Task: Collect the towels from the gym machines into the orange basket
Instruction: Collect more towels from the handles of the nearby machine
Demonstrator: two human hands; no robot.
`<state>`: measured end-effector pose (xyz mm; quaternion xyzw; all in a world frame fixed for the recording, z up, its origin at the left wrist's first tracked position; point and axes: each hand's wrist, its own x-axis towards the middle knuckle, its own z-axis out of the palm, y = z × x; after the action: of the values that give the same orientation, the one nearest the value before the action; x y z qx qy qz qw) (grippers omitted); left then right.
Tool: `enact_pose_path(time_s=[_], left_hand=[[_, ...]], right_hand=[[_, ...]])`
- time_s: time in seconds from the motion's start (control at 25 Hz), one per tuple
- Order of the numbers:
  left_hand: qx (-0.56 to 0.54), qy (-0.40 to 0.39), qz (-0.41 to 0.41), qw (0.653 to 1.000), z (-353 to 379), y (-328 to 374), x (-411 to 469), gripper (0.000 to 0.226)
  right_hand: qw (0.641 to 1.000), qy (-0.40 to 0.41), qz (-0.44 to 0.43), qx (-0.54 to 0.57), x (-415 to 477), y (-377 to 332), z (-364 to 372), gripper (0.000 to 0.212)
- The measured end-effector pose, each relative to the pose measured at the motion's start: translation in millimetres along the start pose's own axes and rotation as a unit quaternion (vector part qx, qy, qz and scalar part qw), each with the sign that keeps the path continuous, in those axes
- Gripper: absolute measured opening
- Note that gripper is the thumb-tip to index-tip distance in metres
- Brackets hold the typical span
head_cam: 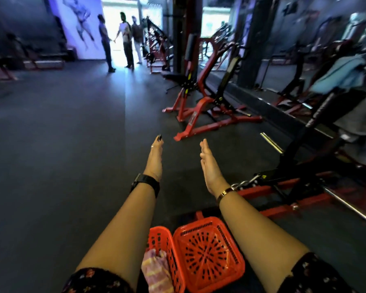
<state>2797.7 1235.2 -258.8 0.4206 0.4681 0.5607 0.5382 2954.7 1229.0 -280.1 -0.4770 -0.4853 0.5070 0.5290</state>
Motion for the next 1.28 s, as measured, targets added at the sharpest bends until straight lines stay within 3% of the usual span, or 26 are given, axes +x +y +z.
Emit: enact_pose_path(time_s=[0.08,0.2,0.4,0.72,0.92,1.28], left_hand=[[0.017,-0.044,0.019,0.999,29,31,-22,0.075],[0.034,-0.09,0.043,0.994,53,44,-50,0.071],[0.027,-0.169,0.008,0.985,79,30,-86,0.056],[0.008,-0.284,-0.04,0.958,162,10,-167,0.059],[0.015,-0.361,-0.029,0.932,238,24,-201,0.059],[-0.015,-0.369,-0.042,0.928,429,-5,-192,0.06]], right_hand=[[0.999,0.023,-0.025,-0.003,-18,-27,-15,0.052],[0.998,0.048,-0.049,-0.011,-43,-49,-26,0.051],[0.987,0.145,-0.066,0.031,-108,-52,-40,0.053],[0.956,0.287,-0.065,0.027,-228,-68,-118,0.049],[0.944,0.324,-0.066,0.018,-271,-96,-188,0.05],[0.938,0.342,-0.059,0.003,-257,-114,-366,0.053]])
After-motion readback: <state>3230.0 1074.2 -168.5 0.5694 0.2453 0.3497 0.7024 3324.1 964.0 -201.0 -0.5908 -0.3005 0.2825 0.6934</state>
